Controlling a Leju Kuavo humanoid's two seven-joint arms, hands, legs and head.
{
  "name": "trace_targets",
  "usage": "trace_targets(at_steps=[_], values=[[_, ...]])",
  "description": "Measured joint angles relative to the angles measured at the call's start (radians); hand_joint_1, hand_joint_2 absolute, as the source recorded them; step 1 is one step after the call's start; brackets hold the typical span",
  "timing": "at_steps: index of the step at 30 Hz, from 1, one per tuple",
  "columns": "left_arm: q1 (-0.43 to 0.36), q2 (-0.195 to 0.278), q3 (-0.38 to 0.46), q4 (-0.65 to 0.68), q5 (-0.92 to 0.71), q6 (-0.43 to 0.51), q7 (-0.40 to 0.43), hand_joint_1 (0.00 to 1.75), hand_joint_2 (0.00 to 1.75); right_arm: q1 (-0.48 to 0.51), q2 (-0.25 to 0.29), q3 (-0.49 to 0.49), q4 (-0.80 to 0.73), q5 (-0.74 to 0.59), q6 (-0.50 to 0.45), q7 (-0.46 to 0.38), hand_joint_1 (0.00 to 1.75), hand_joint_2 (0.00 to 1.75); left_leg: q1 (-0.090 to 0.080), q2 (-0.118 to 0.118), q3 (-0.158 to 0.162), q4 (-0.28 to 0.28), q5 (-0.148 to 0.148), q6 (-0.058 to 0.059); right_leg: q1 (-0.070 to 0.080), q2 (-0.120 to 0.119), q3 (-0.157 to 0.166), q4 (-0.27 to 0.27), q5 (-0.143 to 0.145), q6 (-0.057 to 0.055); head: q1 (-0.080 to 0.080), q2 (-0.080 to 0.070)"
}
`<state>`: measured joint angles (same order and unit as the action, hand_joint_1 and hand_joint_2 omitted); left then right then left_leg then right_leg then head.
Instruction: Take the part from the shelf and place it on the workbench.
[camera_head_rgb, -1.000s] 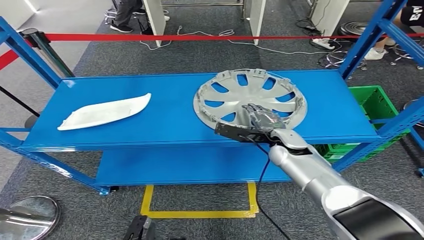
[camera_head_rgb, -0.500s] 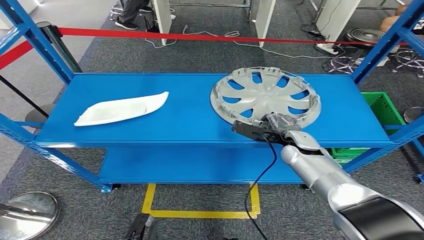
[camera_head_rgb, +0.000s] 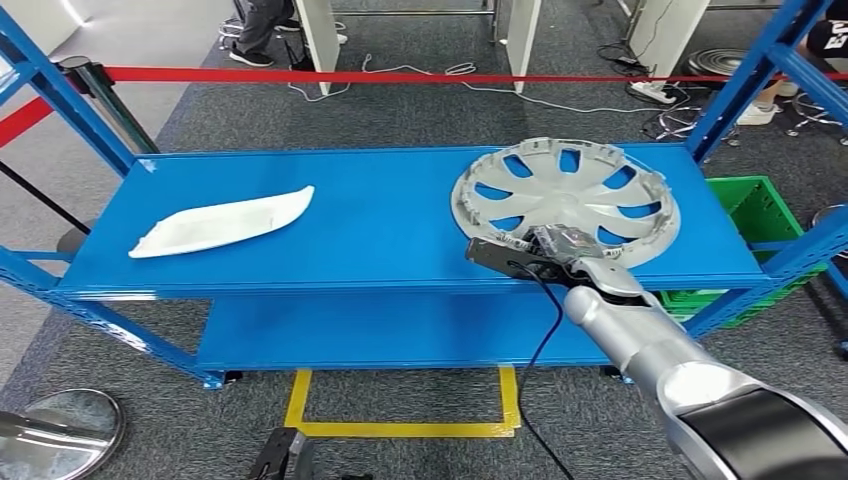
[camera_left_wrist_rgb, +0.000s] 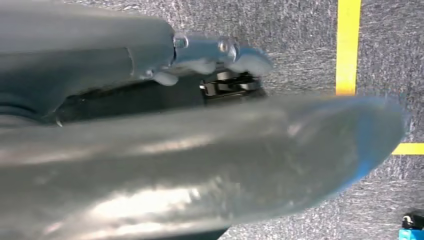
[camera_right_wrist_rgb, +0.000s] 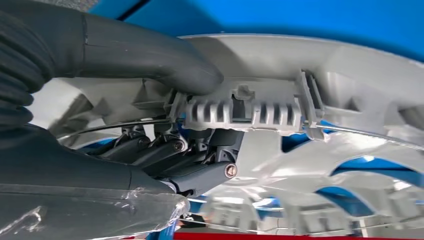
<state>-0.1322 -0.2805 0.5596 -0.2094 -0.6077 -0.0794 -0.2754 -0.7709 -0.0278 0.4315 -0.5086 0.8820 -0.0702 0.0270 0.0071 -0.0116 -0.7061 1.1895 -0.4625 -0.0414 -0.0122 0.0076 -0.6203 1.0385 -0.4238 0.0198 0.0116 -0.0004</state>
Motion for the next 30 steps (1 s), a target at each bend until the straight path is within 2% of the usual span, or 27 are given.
trace_targets(at_steps=[1,3,6,7,9,11,12,13,14,16,18,21,23,24,26,27,28,29,30], values=[[0.0,0.0,0.0,0.0,0.0,0.0,0.0,0.0,0.0,-0.001,0.0,-0.001,0.0,0.0,0.0,0.0,1.75,1.75,0.001,0.001,0.035,-0.065,0.026,0.0,0.001,0.0,0.0,0.002,-0.001,0.004,-0.001,0.0],[-0.002,-0.001,0.0,0.0,0.0,0.0,0.0,0.0,0.0,-0.002,-0.001,-0.004,0.001,0.0,0.0,0.0,1.75,1.75,0.001,-0.001,0.08,-0.153,0.047,0.008,0.005,0.002,-0.004,0.004,-0.002,0.016,0.0,0.0],[-0.001,-0.002,0.0,0.0,0.001,0.0,0.0,0.0,1.31,-0.002,-0.003,-0.006,0.003,-0.001,0.002,0.001,1.75,1.75,0.0,-0.002,0.085,-0.172,0.044,0.029,0.004,0.003,-0.006,-0.001,0.0,0.032,0.002,0.0],[-0.001,-0.002,0.0,0.0,0.001,0.001,0.0,0.0,1.75,-0.002,-0.004,-0.007,0.003,-0.002,0.004,0.0,1.75,1.75,0.0,-0.001,0.086,-0.173,0.045,0.035,0.003,0.003,-0.01,0.007,-0.007,0.037,0.003,0.0],[-0.001,-0.002,0.001,0.0,0.003,0.005,0.0,0.0,1.75,-0.001,-0.007,-0.011,0.004,-0.005,0.007,-0.005,1.75,1.75,0.002,0.0,0.086,-0.175,0.047,0.046,0.002,0.001,-0.047,0.084,-0.052,0.043,0.007,0.0],[-0.001,-0.002,0.001,0.0,0.003,0.01,0.0,0.0,1.75,0.005,-0.009,-0.018,0.005,-0.006,0.009,-0.012,1.75,1.75,0.0,0.001,0.086,-0.175,0.047,0.052,0.002,0.0,-0.109,0.216,-0.11,0.046,0.01,0.0],[-0.001,-0.002,0.001,0.0,0.003,0.012,0.001,0.0,1.75,0.008,-0.009,-0.021,0.006,-0.004,0.01,-0.014,1.75,1.75,-0.001,0.001,0.086,-0.174,0.046,0.053,0.002,0.0,-0.131,0.261,-0.121,0.047,0.01,0.0],[-0.001,-0.002,0.001,0.0,0.002,0.014,0.004,0.0,1.75,0.011,-0.009,-0.024,0.006,-0.003,0.01,-0.016,1.75,1.75,-0.001,0.0,0.087,-0.174,0.046,0.053,0.002,0.0,-0.137,0.272,-0.114,0.046,0.01,0.0],[-0.001,-0.002,0.002,0.0,0.001,0.017,0.009,0.0,1.75,0.012,-0.009,-0.027,0.006,0.0,0.01,-0.018,1.75,1.75,-0.001,0.0,0.088,-0.174,0.045,0.053,0.002,0.0,-0.124,0.243,-0.09,0.045,0.01,0.0],[-0.001,-0.002,0.002,0.0,-0.003,0.026,0.025,0.0,1.75,0.009,-0.009,-0.03,0.007,0.004,0.011,-0.02,1.75,1.75,-0.002,-0.001,0.091,-0.173,0.043,0.048,0.002,0.0,-0.062,0.115,-0.028,0.043,0.011,0.0],[-0.001,-0.003,0.002,0.0,-0.008,0.042,0.042,0.0,1.75,0.006,-0.007,-0.031,0.006,0.007,0.01,-0.022,1.75,1.75,-0.005,-0.002,0.091,-0.171,0.042,0.039,0.003,0.001,-0.015,0.022,-0.001,0.037,0.01,0.0],[-0.002,-0.003,0.002,0.0,-0.008,0.066,0.059,0.0,1.75,0.004,-0.004,-0.032,0.006,0.013,0.009,-0.023,1.75,1.75,-0.006,-0.002,0.09,-0.175,0.045,0.023,0.005,0.002,-0.006,0.004,0.0,0.021,0.008,0.0],[-0.002,-0.003,0.005,-0.001,-0.001,0.07,0.057,0.0,1.75,0.003,-0.001,-0.033,0.005,0.017,0.008,-0.022,1.75,1.75,-0.004,-0.001,0.079,-0.151,0.024,0.012,0.002,-0.001,-0.002,-0.001,0.002,0.009,0.005,0.0],[-0.002,-0.003,0.007,-0.001,0.003,0.068,0.055,0.0,1.75,0.003,-0.001,-0.035,0.005,0.018,0.008,-0.022,1.75,1.75,-0.004,0.0,0.061,-0.111,0.0,0.007,0.001,-0.003,0.0,-0.003,0.004,0.005,0.003,0.0],[-0.001,-0.003,0.016,-0.001,0.009,0.065,0.051,0.0,1.75,0.005,0.0,-0.038,0.004,0.019,0.008,-0.022,1.75,1.75,-0.004,0.001,0.002,0.012,-0.06,0.001,0.0,-0.006,0.0,-0.004,0.003,0.0,-0.001,0.0],[-0.001,-0.002,0.019,-0.001,0.011,0.064,0.051,0.0,1.75,0.007,0.0,-0.039,0.004,0.019,0.008,-0.022,1.75,1.75,-0.003,0.001,-0.024,0.063,-0.076,-0.001,0.0,-0.007,0.0,-0.004,0.003,0.0,-0.001,0.0],[-0.001,-0.002,0.022,-0.001,0.011,0.063,0.051,0.0,1.75,0.008,0.0,-0.04,0.004,0.019,0.008,-0.022,1.75,1.75,-0.002,0.001,-0.037,0.088,-0.075,-0.002,0.0,-0.008,0.0,-0.003,0.003,0.0,-0.001,0.0],[-0.001,-0.002,0.024,-0.001,0.011,0.063,0.05,0.0,1.75,0.009,0.0,-0.042,0.004,0.019,0.008,-0.022,1.75,1.75,-0.001,0.001,-0.032,0.077,-0.057,-0.002,-0.001,-0.009,0.001,-0.003,0.003,0.001,-0.001,0.0],[-0.001,-0.002,0.025,-0.001,0.011,0.063,0.05,0.0,1.75,0.009,0.0,-0.044,0.004,0.019,0.008,-0.022,1.75,1.75,0.001,0.001,-0.01,0.034,-0.026,-0.003,-0.003,-0.009,0.002,-0.003,0.003,0.003,-0.001,0.0]])
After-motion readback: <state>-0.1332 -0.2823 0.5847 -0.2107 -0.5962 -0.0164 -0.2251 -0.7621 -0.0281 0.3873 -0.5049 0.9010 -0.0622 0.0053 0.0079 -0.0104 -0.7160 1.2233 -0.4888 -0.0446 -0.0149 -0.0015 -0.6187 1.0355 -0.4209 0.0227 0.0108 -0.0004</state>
